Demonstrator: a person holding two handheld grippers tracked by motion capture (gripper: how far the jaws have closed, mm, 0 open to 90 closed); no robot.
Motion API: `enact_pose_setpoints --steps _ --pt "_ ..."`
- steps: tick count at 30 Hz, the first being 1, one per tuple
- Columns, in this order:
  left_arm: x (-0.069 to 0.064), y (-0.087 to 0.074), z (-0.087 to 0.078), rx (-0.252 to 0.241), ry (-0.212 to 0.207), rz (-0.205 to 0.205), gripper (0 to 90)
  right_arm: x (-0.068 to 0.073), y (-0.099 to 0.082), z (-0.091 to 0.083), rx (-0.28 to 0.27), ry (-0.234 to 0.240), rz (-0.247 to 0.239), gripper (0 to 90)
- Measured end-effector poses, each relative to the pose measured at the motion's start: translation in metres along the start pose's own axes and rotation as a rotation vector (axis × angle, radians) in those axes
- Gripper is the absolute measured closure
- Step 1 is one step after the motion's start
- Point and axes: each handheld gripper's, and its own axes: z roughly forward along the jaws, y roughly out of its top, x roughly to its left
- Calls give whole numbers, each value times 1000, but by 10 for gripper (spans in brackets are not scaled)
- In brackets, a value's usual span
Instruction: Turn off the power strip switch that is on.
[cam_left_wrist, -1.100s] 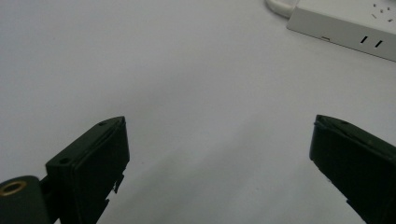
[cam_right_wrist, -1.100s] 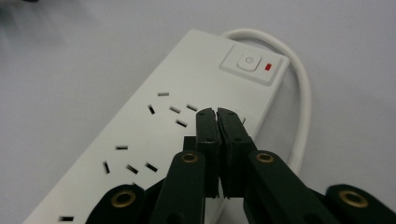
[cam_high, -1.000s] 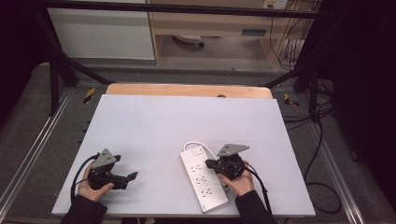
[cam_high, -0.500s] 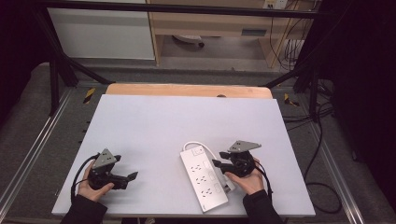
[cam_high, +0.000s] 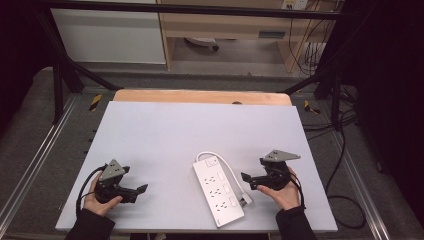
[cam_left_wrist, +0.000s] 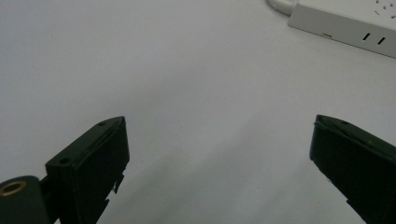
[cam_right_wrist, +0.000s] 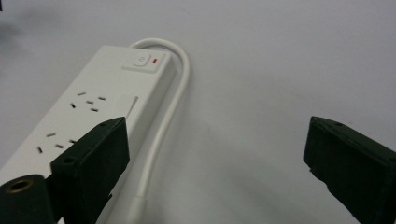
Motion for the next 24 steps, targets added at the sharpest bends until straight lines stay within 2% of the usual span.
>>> enact_pose_setpoints --steps 5,13,22,24 --pt "0 0 0 1 -2 0 43 -10 -9 -9 1 -27 3 30" --pt "0 0 0 3 -4 0 42 -24 -27 -19 13 -41 20 7" --pt "-1 0 0 5 -4 1 42 -36 -48 -25 39 -40 18 7" --pt "-1 0 1 6 -5 1 42 -38 -52 -27 38 -25 15 7"
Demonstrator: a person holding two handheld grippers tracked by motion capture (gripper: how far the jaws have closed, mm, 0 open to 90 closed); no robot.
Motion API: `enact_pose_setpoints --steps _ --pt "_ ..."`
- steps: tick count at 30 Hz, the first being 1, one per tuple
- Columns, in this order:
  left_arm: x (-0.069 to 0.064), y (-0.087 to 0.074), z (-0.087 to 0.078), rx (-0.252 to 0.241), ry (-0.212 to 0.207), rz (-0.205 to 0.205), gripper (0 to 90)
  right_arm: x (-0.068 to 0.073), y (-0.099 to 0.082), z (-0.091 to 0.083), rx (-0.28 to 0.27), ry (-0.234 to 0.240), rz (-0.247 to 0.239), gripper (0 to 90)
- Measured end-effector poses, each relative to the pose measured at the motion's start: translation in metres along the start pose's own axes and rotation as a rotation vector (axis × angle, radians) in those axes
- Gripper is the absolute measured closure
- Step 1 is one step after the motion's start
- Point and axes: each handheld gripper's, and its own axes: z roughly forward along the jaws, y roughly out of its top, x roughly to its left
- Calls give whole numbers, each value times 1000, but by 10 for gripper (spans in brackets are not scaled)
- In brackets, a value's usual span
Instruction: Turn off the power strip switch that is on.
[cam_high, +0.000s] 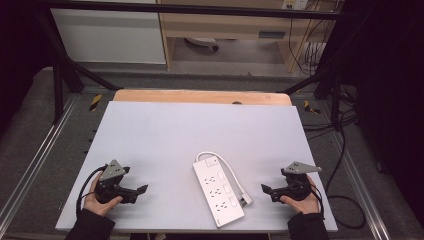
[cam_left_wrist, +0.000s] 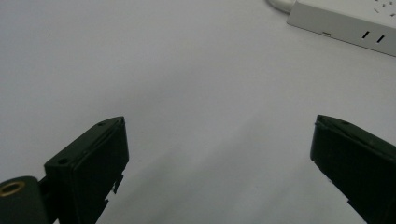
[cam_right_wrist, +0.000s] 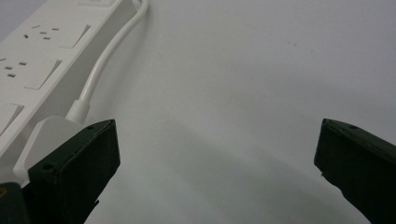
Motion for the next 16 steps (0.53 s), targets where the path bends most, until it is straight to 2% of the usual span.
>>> enact_pose_setpoints --steps 7,16 --pt "-1 0 1 5 -2 3 42 -4 -10 -1 14 -3 -7 7" --pt "-1 -1 3 13 -4 8 42 -5 -12 -3 12 -12 -11 7"
